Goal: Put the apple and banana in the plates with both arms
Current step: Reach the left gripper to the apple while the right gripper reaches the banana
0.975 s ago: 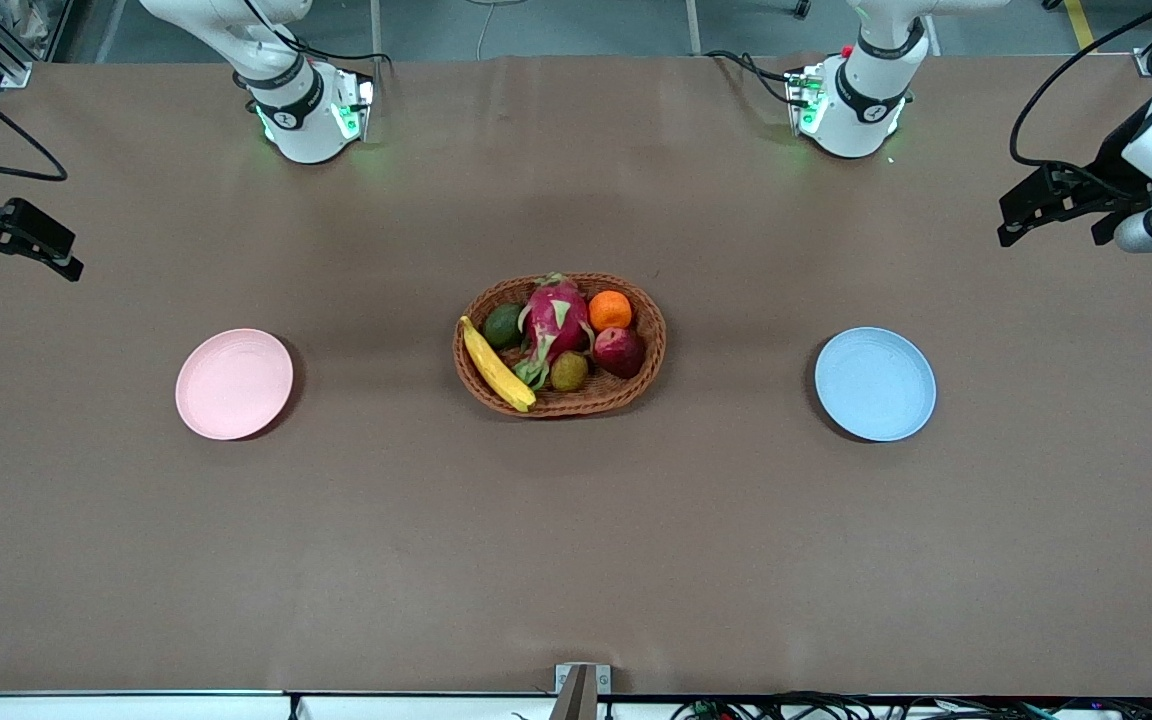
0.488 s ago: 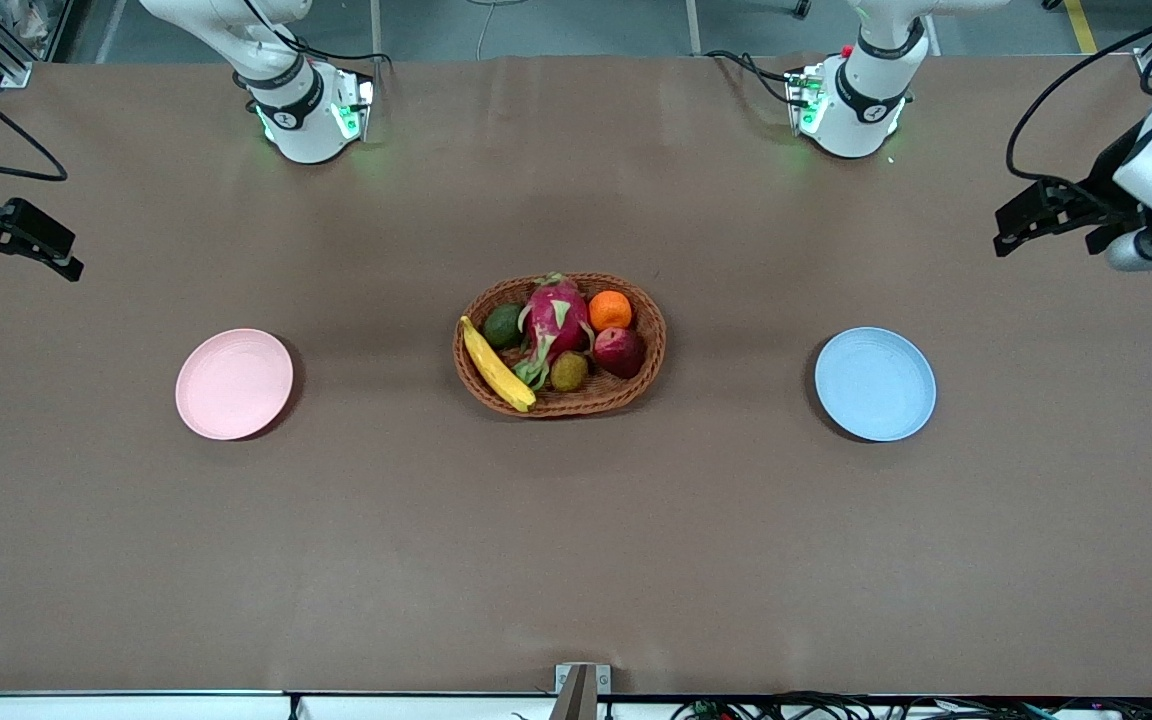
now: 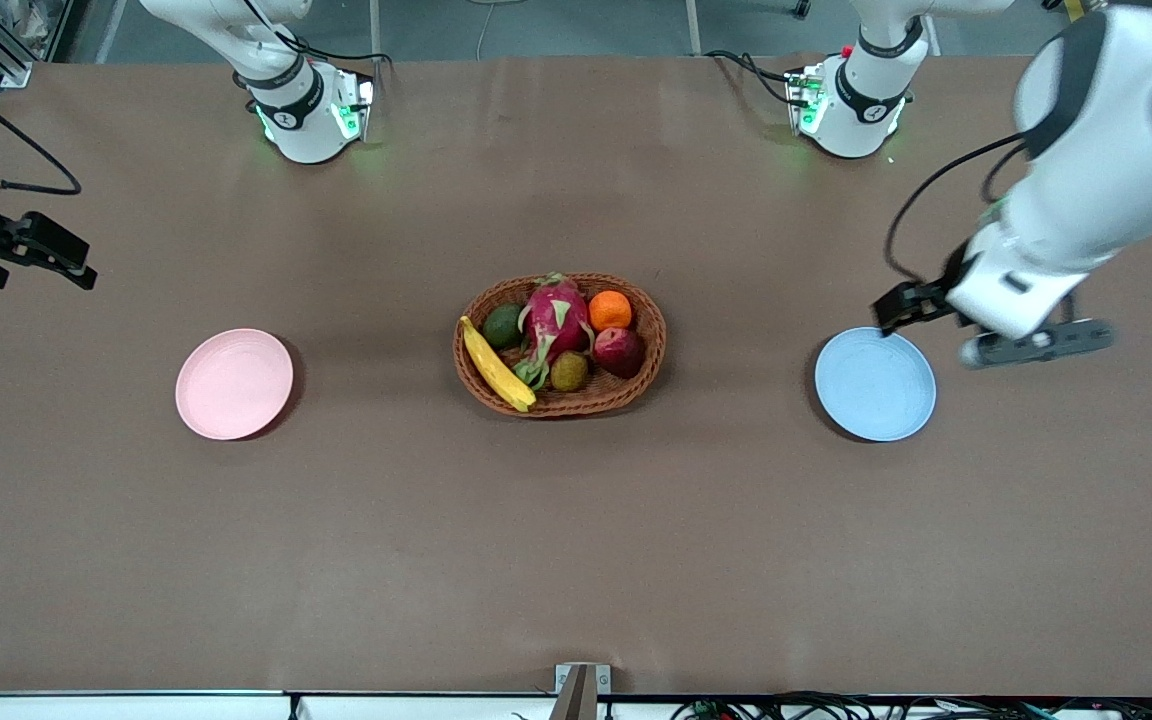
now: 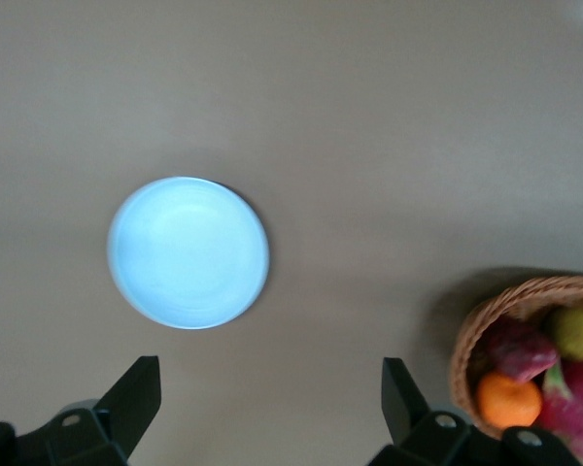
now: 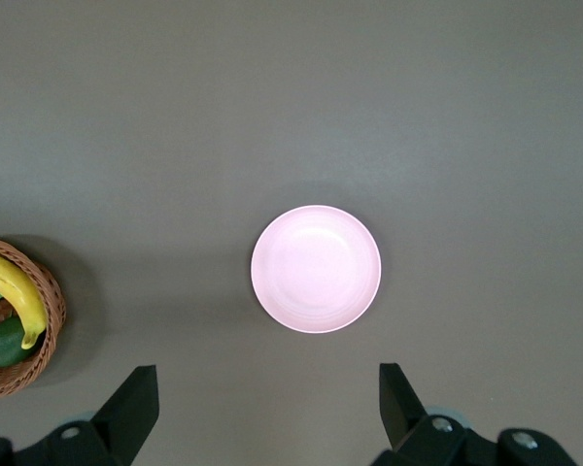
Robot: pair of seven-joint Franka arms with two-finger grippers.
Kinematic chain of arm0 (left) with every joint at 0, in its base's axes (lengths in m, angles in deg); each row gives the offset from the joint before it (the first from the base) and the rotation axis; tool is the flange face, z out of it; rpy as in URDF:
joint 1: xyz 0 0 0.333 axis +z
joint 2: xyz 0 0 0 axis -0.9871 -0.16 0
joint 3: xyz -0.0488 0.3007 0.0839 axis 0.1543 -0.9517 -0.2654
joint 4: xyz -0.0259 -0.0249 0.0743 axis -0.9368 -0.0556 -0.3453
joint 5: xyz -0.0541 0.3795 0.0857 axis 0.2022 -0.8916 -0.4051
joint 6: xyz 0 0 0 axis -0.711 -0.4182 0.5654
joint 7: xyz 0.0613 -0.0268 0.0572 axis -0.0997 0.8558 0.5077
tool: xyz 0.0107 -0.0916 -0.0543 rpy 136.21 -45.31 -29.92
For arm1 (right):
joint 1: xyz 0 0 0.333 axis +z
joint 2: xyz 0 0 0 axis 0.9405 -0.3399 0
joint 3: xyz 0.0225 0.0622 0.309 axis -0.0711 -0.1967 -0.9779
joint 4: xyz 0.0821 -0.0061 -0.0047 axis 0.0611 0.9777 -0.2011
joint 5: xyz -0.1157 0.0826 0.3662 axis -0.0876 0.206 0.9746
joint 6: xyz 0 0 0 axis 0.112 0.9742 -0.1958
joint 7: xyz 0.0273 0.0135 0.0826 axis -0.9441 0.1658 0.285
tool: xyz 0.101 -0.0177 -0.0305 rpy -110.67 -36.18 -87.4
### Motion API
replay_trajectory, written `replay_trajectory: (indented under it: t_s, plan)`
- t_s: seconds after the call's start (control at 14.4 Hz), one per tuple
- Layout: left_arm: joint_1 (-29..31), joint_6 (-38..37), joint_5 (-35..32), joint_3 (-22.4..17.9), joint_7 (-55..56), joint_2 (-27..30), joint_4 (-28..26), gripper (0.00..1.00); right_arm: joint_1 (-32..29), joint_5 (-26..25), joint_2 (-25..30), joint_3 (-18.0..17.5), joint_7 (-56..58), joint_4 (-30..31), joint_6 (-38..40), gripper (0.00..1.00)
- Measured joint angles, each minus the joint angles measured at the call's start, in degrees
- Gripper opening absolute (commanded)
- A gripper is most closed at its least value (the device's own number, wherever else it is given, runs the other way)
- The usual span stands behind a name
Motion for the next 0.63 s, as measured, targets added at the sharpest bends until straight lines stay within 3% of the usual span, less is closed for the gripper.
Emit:
replay_trajectory:
  t_s: [0.63]
  plan:
    - [-14.03, 12.71, 0.0, 0.33, 26.04, -12.21, -1.78, 1.0, 8.41, 0.32, -11.04, -0.41, 0.23, -0.23, -3.01, 1.0]
